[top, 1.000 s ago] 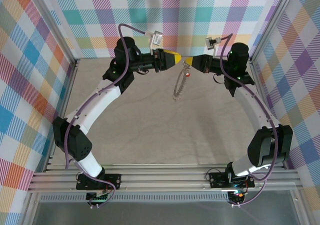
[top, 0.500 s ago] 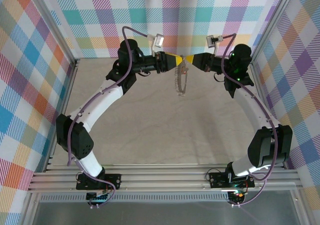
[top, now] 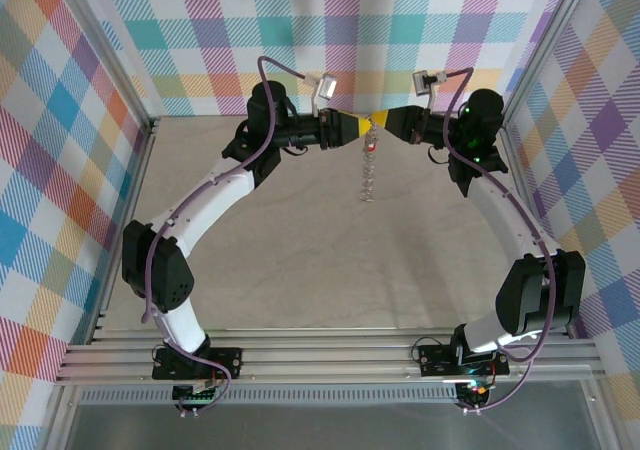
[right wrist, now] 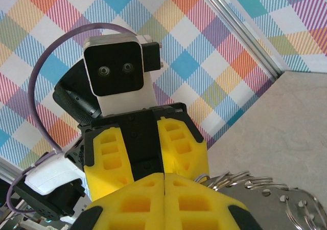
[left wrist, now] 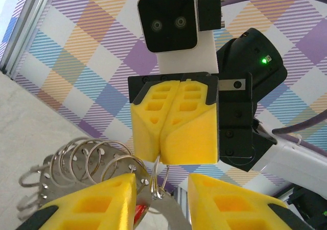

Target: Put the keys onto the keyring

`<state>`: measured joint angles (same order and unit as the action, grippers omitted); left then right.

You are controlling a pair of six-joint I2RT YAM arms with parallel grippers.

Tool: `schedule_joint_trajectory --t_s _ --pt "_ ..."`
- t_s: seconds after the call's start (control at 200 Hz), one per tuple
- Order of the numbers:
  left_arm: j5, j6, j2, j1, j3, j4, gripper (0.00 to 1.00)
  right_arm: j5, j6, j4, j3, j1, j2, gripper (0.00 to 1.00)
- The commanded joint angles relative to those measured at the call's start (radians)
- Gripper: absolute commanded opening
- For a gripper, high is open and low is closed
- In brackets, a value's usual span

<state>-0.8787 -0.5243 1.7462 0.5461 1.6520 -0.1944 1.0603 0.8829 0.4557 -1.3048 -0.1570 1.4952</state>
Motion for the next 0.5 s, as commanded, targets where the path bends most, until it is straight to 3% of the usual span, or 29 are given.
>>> schedule_joint_trajectory --t_s 0.0,0.225,0.495 --pt "-0.019 -0.008 0.005 0.012 0.043 -0.044 0.32 0.020 0.008 0.061 0.002 0.002 -0.033 0.00" --pt "-0.026 -0.012 0.021 0.020 0.060 -0.046 0.27 0.020 0.007 0.057 0.007 0.002 -0.035 0.00" --pt "-0.024 -0.013 0.025 0.025 0.065 -0.051 0.12 0.022 0.004 0.051 0.007 0.002 -0.038 0.00"
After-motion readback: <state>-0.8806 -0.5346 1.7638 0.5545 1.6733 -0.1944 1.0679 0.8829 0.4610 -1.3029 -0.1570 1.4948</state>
